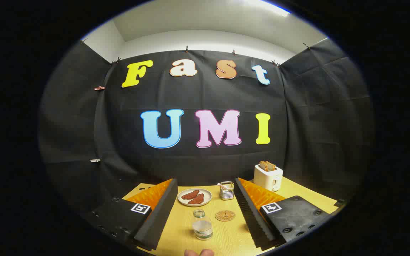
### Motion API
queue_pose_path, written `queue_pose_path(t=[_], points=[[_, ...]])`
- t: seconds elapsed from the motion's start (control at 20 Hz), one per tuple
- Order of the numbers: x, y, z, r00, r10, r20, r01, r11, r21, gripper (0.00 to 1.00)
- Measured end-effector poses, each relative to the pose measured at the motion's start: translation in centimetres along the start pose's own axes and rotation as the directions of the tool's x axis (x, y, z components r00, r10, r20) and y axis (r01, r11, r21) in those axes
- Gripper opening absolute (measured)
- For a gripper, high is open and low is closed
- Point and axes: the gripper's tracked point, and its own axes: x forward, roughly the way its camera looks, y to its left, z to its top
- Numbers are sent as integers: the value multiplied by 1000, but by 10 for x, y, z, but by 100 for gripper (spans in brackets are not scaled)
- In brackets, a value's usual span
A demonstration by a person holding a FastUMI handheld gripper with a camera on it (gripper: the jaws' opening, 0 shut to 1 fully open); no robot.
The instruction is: Take the bottle from table, then pour the juice into the cup, finally place the bottle on the coaster
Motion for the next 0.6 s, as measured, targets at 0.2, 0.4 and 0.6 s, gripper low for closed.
queue_pose_path(t=[0.2,0.4,0.6], points=[[0,0,-4,1000,3,-3,-3,1000,0,97],[1,1,-5,1000,2,-1,-2,1000,1,97],[1,2,-8,1000,2,4,-2,1000,7,97]])
